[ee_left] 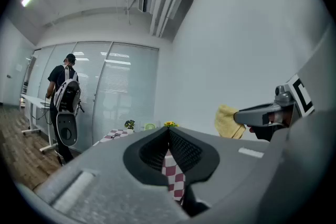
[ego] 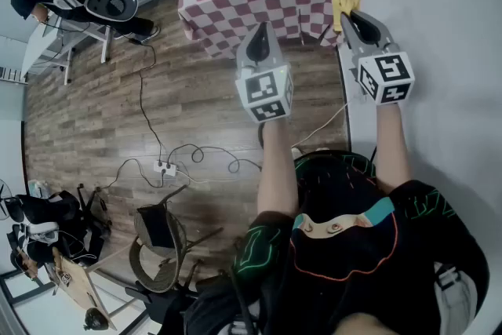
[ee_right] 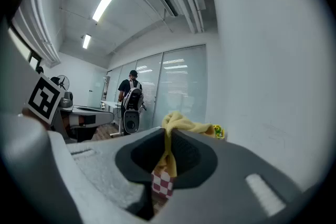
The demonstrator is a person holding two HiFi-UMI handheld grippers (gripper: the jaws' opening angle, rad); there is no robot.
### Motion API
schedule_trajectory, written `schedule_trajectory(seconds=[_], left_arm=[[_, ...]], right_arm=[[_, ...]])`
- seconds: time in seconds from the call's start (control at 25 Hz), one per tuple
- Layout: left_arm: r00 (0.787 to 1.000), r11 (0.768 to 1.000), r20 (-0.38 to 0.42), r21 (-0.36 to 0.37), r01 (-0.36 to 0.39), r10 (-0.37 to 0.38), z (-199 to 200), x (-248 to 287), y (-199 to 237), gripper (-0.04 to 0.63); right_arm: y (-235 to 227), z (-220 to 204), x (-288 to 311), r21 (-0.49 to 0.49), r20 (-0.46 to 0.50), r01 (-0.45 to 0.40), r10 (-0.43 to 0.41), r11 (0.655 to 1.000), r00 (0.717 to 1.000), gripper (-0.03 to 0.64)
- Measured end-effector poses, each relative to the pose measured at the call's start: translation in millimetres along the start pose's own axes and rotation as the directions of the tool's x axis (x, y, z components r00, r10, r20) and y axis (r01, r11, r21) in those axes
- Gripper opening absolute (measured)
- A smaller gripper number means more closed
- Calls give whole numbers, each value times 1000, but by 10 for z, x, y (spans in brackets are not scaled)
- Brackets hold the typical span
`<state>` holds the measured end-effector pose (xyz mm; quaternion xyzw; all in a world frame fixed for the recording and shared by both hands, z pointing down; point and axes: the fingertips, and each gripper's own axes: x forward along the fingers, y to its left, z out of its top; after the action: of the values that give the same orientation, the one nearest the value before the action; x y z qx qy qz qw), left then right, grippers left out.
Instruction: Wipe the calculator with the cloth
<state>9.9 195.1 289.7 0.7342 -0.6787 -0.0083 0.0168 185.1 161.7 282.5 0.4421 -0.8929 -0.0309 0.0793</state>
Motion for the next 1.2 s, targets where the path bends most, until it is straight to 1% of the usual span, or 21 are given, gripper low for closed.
schedule_trajectory(seconds=[0.24,0.36,0.48,0.68,0.92,1.0,1.12,1.2], left_arm=[[1000,1000,25,3,-10,10,38,-49,-62,9],[1000,1000,26,7,-9,9,4,-14,-83,9],[1000,1000,25,12,3,-4,-34,28,-96,10],[1000,1000,28,-6,6,-6,55,55,156,10],[1000,999,21,-38,7,-6,8,-7,379,11],[1000,999,8,-37,13,-12,-55,63,415,9],[1000,999,-21,-47,14,-15,-181,314,509,11],[1000,998,-24,-60,14,-15,-218,385,563,9]], right_arm=[[-44,0,-81,-15,2,-11,11,1000,1000,38],[-76,-47,-26,-73,-11,16,-16,997,1000,38],[-80,-130,60,-66,-23,29,-31,997,999,39],[-10,25,204,-63,-29,44,-46,997,999,40],[151,66,227,-51,-31,63,-65,997,997,40],[139,14,283,-51,-43,66,-68,997,997,40],[5,-107,517,-38,-72,72,-75,997,995,40],[-22,-110,590,-35,-71,75,-77,997,994,40]])
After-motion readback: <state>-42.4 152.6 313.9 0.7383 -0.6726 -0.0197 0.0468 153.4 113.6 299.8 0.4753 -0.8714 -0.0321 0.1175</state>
